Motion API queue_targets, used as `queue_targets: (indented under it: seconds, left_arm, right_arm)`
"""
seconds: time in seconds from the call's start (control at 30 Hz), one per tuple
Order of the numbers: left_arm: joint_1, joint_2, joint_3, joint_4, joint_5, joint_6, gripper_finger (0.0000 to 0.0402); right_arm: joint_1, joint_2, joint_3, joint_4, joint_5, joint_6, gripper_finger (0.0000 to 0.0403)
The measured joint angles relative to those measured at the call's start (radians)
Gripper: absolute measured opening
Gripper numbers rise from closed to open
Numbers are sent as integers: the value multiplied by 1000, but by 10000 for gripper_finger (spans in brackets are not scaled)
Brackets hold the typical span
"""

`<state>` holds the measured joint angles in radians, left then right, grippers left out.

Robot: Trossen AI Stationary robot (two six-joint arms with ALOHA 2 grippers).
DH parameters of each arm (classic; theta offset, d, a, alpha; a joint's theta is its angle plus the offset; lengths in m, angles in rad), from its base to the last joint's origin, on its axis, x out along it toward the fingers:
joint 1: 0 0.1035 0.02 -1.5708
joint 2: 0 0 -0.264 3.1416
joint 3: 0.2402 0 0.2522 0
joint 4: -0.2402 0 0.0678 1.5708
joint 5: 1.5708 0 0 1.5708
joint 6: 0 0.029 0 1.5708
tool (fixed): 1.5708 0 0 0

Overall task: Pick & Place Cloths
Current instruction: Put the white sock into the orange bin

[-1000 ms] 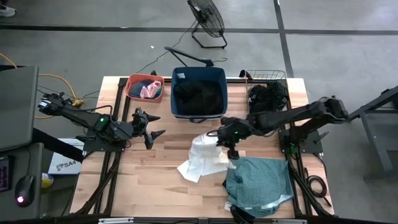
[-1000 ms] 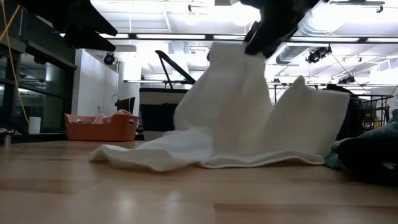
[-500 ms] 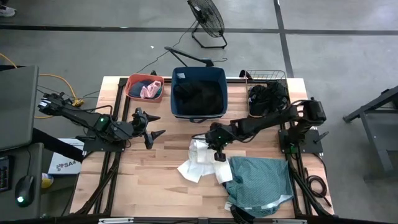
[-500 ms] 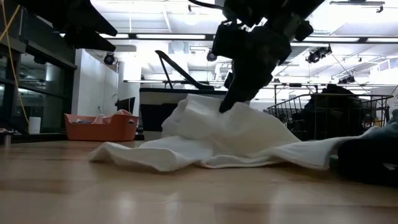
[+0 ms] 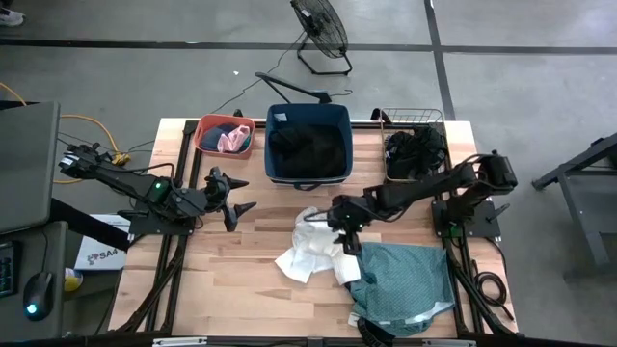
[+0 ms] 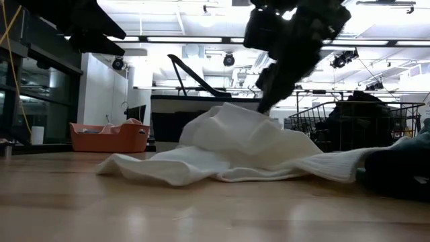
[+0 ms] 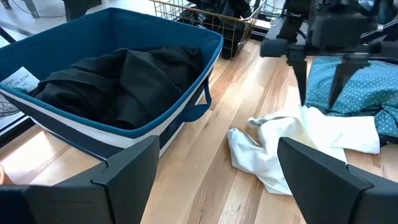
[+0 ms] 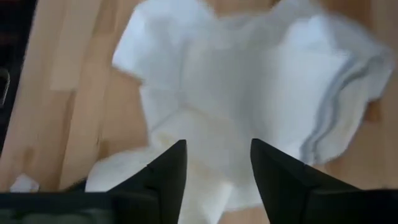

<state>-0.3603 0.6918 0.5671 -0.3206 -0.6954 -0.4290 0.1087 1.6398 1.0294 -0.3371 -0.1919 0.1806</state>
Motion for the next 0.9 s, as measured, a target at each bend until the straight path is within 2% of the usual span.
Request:
queue_targets:
  seconds: [0.23, 0.4, 0.6, 0.9]
  left_arm:
    - [0, 0, 0, -4, 8, -5, 319]
    - [0, 0, 0, -4, 8, -6, 319]
    - [0, 0, 0, -10, 8, -14, 319]
    - [0, 0, 0, -34, 8, -48, 319]
  right_arm:
    - [54, 0, 0, -25, 26, 21, 177]
    - [111, 3, 0, -25, 148, -103, 177]
    - [183, 3, 0, -15, 243, -307, 177]
    - [252, 4, 0, 18, 379, -497, 177]
